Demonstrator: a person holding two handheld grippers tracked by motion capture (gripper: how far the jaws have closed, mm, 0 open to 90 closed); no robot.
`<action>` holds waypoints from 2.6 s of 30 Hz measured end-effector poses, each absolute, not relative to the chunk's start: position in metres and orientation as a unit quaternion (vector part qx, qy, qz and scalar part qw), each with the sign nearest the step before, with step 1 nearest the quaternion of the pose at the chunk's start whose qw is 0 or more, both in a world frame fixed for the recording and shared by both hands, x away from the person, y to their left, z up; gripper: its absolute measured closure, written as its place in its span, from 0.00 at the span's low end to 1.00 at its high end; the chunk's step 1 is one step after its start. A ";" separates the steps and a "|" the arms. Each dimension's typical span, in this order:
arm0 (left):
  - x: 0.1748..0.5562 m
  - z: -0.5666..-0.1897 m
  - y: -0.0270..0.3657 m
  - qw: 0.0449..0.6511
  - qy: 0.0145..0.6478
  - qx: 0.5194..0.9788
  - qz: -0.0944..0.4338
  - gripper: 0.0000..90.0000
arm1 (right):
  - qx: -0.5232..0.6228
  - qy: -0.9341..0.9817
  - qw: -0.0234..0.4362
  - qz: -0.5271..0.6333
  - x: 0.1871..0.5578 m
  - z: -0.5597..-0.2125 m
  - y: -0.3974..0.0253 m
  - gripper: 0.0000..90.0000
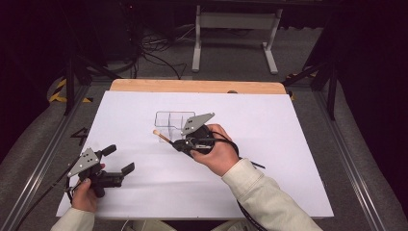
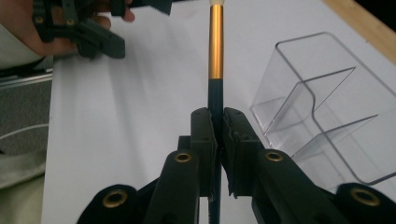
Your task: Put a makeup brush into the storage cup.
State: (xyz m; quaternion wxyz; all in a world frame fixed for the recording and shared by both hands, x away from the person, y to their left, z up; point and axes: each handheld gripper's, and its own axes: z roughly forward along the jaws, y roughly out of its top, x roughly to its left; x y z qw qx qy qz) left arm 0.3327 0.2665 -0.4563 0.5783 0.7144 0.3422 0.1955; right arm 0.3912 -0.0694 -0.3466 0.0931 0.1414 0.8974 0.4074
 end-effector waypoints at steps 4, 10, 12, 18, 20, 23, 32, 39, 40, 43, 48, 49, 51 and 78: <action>0.333 -0.456 0.267 0.578 0.343 0.714 0.195 0.00 | 0.148 0.877 0.104 0.445 0.391 -0.345 -0.074 0.92; 0.333 -0.456 0.267 0.578 0.344 0.714 0.195 0.00 | 0.158 0.849 0.121 0.490 0.392 -0.347 -0.080 0.92; 0.333 -0.457 0.267 0.578 0.344 0.714 0.195 0.00 | 0.161 0.838 0.126 0.505 0.392 -0.348 -0.082 0.93; 0.333 -0.457 0.267 0.578 0.344 0.713 0.195 0.00 | 0.172 0.811 0.138 0.541 0.393 -0.351 -0.087 0.92; 0.333 -0.457 0.267 0.579 0.344 0.713 0.195 0.00 | 0.175 0.802 0.145 0.552 0.393 -0.352 -0.088 0.92; 0.333 -0.457 0.267 0.578 0.344 0.713 0.195 0.00 | 0.178 0.793 0.148 0.564 0.393 -0.353 -0.090 0.92; 0.333 -0.457 0.266 0.578 0.344 0.714 0.195 0.00 | 0.191 0.768 0.158 0.591 0.395 -0.357 -0.093 0.92; 0.333 -0.456 0.266 0.578 0.343 0.714 0.195 0.00 | 0.201 0.745 0.177 0.611 0.397 -0.360 -0.094 0.92; 0.333 -0.456 0.266 0.578 0.343 0.714 0.195 0.00 | 0.204 0.740 0.180 0.615 0.398 -0.360 -0.094 0.92; 0.333 -0.456 0.266 0.578 0.342 0.714 0.195 0.00 | 0.207 0.733 0.185 0.621 0.399 -0.360 -0.094 0.92; 0.333 -0.456 0.266 0.578 0.342 0.715 0.195 0.00 | 0.213 0.723 0.196 0.628 0.403 -0.359 -0.095 0.92; 0.333 -0.456 0.266 0.577 0.342 0.715 0.197 0.00 | 0.214 0.719 0.197 0.632 0.404 -0.360 -0.095 0.92; 0.333 -0.457 0.265 0.578 0.343 0.714 0.195 0.00 | 0.216 0.715 0.199 0.634 0.406 -0.359 -0.095 0.92; 0.333 -0.456 0.267 0.580 0.343 0.711 0.199 0.00 | 0.273 0.683 0.240 0.633 0.433 -0.362 -0.078 0.92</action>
